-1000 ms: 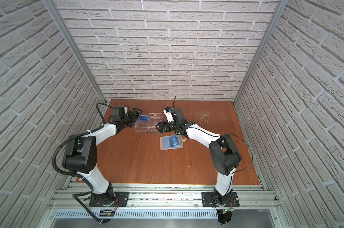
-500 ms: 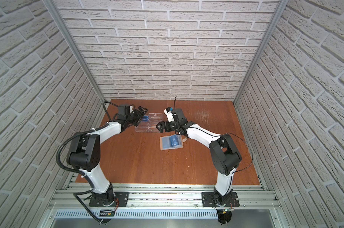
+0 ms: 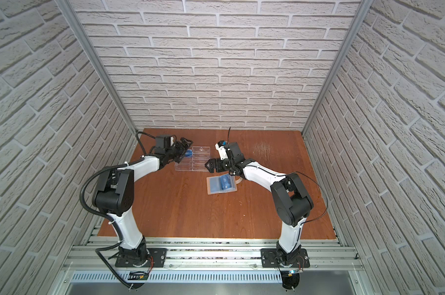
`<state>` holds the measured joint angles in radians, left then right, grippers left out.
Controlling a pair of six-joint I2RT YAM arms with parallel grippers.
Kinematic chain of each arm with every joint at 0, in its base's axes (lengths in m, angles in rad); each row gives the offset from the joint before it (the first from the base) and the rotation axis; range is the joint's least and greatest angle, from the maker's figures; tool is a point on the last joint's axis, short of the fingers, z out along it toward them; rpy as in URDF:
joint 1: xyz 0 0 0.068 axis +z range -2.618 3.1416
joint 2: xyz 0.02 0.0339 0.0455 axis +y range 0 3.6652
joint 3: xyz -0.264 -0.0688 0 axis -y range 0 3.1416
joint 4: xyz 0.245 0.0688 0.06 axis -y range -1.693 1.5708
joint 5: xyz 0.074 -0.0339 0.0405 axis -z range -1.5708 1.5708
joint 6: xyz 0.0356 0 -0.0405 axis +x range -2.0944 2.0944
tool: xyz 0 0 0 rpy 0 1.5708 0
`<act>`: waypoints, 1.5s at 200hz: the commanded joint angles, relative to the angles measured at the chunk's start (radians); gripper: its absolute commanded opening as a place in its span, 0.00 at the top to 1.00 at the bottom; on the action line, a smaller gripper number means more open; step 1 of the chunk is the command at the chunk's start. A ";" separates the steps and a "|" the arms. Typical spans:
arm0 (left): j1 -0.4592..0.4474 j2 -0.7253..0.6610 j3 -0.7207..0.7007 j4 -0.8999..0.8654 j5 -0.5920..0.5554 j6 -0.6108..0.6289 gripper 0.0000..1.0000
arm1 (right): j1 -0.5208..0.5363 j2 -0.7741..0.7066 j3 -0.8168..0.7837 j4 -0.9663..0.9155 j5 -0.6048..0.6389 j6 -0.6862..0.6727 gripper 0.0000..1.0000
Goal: Take the credit cards out of the card holder
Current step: Touch the credit card in the storage box, then take out the credit card from the card slot.
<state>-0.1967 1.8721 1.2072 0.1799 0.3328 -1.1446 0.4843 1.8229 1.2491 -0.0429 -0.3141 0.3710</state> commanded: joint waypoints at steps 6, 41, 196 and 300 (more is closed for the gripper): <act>-0.007 -0.020 0.030 0.043 -0.008 0.019 0.02 | -0.006 -0.058 -0.022 0.036 -0.012 0.005 0.00; -0.036 -0.095 0.025 -0.034 -0.064 0.085 0.02 | -0.007 -0.097 -0.054 0.009 0.006 -0.004 0.00; -0.399 -0.186 -0.154 -0.030 -0.084 -0.016 0.02 | -0.014 -0.260 -0.256 -0.372 0.265 -0.005 0.04; -0.409 -0.126 -0.215 0.013 -0.063 -0.102 0.02 | -0.071 -0.082 -0.170 -0.331 0.075 0.015 0.24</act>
<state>-0.6128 1.7329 1.0252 0.1432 0.2584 -1.2221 0.4122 1.7226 1.0424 -0.3996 -0.1951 0.3824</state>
